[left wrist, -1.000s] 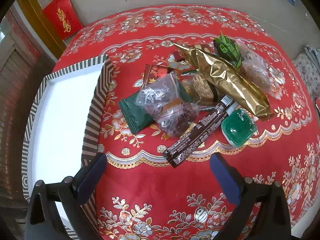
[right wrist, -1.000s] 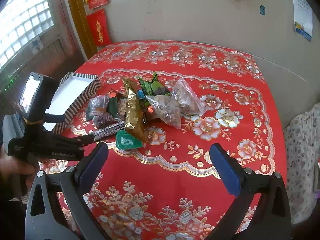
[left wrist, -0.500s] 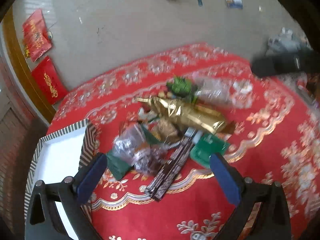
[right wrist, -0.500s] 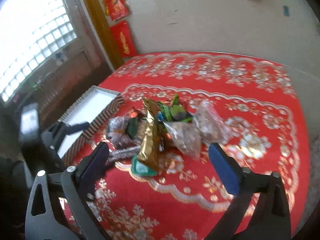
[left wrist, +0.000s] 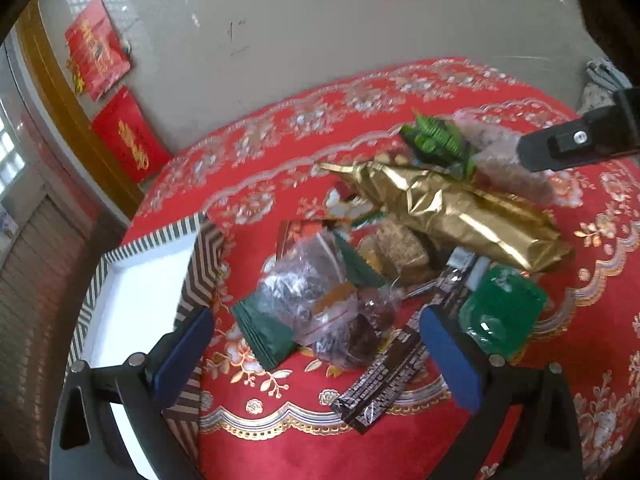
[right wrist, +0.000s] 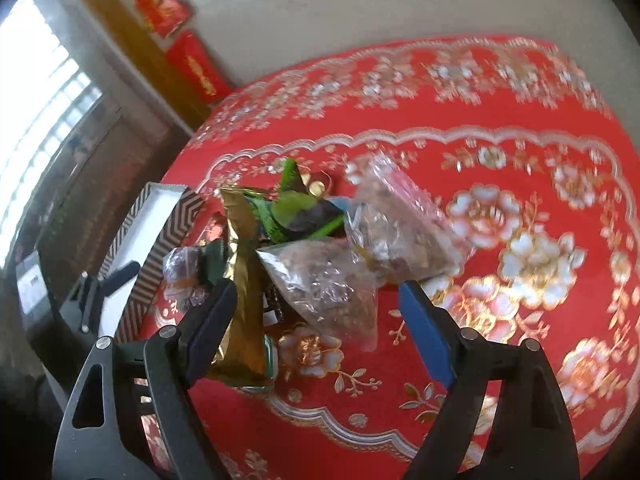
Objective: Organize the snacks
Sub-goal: 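Grasp the clear bag of nuts with the right tool while the left tool grasps the clear bag of dates, then lift both held bags and carry them over the white striped tray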
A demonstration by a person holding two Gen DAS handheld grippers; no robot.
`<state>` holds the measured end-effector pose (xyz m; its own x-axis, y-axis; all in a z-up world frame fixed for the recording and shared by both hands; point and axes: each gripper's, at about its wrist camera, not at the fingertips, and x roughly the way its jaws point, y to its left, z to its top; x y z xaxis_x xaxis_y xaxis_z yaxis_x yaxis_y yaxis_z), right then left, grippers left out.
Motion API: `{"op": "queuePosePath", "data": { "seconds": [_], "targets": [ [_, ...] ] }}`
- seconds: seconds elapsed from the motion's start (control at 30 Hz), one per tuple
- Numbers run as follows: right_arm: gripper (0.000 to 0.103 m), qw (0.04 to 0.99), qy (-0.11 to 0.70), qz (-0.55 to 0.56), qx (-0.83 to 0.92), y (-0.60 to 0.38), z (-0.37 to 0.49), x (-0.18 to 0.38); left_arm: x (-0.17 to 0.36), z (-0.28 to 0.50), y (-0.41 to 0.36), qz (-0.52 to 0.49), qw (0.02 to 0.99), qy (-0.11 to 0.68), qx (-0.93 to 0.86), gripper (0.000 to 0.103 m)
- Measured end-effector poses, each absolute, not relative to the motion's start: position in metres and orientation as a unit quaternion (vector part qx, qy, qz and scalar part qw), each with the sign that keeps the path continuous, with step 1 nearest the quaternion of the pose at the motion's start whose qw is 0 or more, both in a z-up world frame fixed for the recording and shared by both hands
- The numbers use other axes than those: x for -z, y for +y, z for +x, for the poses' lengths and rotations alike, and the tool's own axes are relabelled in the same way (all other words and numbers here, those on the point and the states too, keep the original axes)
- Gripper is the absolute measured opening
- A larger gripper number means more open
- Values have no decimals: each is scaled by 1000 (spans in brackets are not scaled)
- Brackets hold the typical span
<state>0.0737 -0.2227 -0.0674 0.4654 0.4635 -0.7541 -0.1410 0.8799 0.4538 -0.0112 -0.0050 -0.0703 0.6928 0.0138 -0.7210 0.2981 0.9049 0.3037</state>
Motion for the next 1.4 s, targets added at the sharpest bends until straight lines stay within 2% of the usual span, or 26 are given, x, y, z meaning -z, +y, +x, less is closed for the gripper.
{"op": "queuePosePath", "data": {
  "seconds": [0.23,0.4,0.47,0.63,0.77,0.8,0.87,0.9,0.93,0.97,1.13,1.4],
  "targets": [
    [84,796,507,279,-178,-227,82,87,67,10,-3,151,898,405,80,103],
    [84,757,515,370,-159,-237,87,100,74,24,-15,181,888,412,94,102],
    [84,755,520,369,-157,-235,90,100,78,28,-16,179,880,426,107,93],
    [84,745,529,381,-144,-235,100,107,78,34,-13,150,875,441,132,82],
    [84,722,523,436,-125,-242,107,117,78,30,-9,135,874,443,144,73],
    [84,720,524,438,-120,-243,109,117,77,30,-9,131,874,443,148,68],
    [84,723,538,418,-112,-238,117,114,77,28,-6,113,873,445,166,47],
    [71,732,547,393,-104,-233,121,110,76,27,-5,106,872,445,175,47],
    [46,737,553,377,-98,-231,122,109,77,26,-6,105,872,444,177,46],
    [41,736,558,369,-102,-228,124,110,76,25,-5,104,873,442,178,46],
    [33,768,544,321,-109,-225,115,100,72,15,2,97,881,426,179,45],
    [32,813,506,248,-144,-223,87,63,32,-18,17,93,911,355,188,44]
  ]
}}
